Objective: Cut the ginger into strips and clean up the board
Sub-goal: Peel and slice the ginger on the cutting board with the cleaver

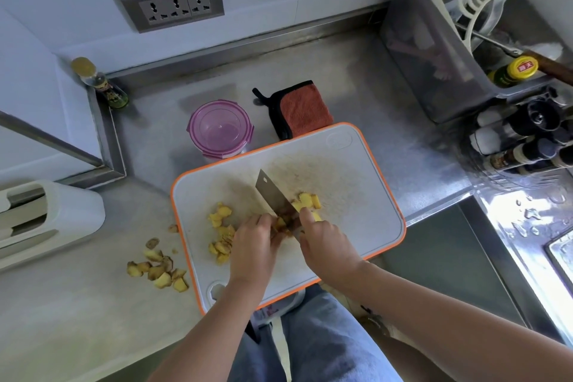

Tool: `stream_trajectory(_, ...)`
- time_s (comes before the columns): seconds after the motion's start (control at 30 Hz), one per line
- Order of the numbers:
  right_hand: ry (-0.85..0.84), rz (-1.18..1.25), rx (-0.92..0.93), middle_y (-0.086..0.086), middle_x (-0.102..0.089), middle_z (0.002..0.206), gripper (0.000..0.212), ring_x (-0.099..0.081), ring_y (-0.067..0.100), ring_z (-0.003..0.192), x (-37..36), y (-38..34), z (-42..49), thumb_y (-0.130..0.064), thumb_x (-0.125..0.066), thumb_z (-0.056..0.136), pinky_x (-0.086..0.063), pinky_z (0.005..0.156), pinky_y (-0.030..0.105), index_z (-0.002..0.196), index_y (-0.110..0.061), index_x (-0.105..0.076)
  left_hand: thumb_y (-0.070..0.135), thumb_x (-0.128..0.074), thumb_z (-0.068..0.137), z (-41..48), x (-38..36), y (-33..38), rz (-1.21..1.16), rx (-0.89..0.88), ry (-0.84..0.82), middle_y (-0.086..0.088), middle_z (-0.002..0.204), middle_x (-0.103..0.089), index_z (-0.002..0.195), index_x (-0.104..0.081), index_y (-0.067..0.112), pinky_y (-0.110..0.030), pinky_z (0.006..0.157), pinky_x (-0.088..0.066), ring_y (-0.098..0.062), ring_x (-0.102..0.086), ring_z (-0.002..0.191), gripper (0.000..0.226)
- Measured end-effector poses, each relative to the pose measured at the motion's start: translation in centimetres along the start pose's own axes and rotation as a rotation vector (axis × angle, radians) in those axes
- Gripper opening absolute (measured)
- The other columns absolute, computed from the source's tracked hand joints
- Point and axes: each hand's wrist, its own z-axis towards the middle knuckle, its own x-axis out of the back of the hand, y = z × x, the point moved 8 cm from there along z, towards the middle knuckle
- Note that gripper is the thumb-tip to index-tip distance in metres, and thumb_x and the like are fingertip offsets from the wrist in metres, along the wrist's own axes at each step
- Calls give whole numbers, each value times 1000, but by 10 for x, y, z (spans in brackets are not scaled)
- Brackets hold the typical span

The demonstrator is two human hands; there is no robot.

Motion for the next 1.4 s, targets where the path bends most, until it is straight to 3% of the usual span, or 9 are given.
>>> stream_trajectory(0.2,37,-59,33,-3,-32,63,12,-30,15,51,2,-1,-4,-16,-36,101,-19,45,28,113,-14,-34,12,-88,63,-2,8,3,7,-29,39,-2,73,-64,79,-64,11,-25,57,-40,-22,-61,69,28)
stream_trajectory(0.37,20,-70,35,-3,-32,63,16,-31,14,51,-4,-5,-4,-13,-36,100,-26,51,29,115,-15,-33,17,-88,65,-6,7,-4,43,-25,53,-2,70,-64,77,-66,11,-24,59,-36,-22,-60,65,26)
stream_trajectory(0.57,6,-48,18,-3,-34,64,21,-31,11,51,-3,-5,-2,-5,-37,96,-19,45,25,114,-13,-34,17,-89,63,-2,3,-4,52,-27,30,-3,67,-65,73,-65,10,-23,54,-34,-21,-60,61,28)
stream_trajectory(0.83,24,-23,43,-1,-31,61,25,-33,22,54,-23,-9,14,-4,-39,95,-20,44,29,118,-10,-33,9,-89,62,-1,0,-6,82,-32,1,-5,65,-62,71,-61,10,-29,48,-39,-25,-59,59,29)
stream_trajectory(1.0,44,-47,58,-1,-30,61,28,-34,24,55,-24,-7,11,-8,-38,97,-29,54,33,125,-10,-32,15,-89,63,-3,-1,-6,64,-41,-5,-5,67,-64,74,-62,10,-29,50,-40,-25,-60,61,30)
stream_trajectory(1.13,80,45,37,5,-44,74,22,-44,31,66,-14,-1,12,-21,-36,101,-32,58,35,120,-8,-36,16,-89,62,-4,2,-6,45,-42,15,-3,69,-65,77,-63,13,-30,53,-42,-24,-61,63,31)
stream_trajectory(1.27,162,159,7,17,-55,79,21,-53,40,71,3,6,15,-20,-39,100,-32,56,38,115,-5,-37,19,-87,66,-7,3,-8,3,-14,30,-2,71,-65,79,-63,13,-32,57,-44,-23,-60,66,28)
stream_trajectory(1.4,187,140,102,5,-45,66,17,-46,33,59,19,-1,4,-20,-40,100,-32,52,35,111,-9,-34,17,-89,63,-11,5,-6,-28,19,43,-3,75,-67,82,-66,12,-34,59,-48,-24,-61,70,30)
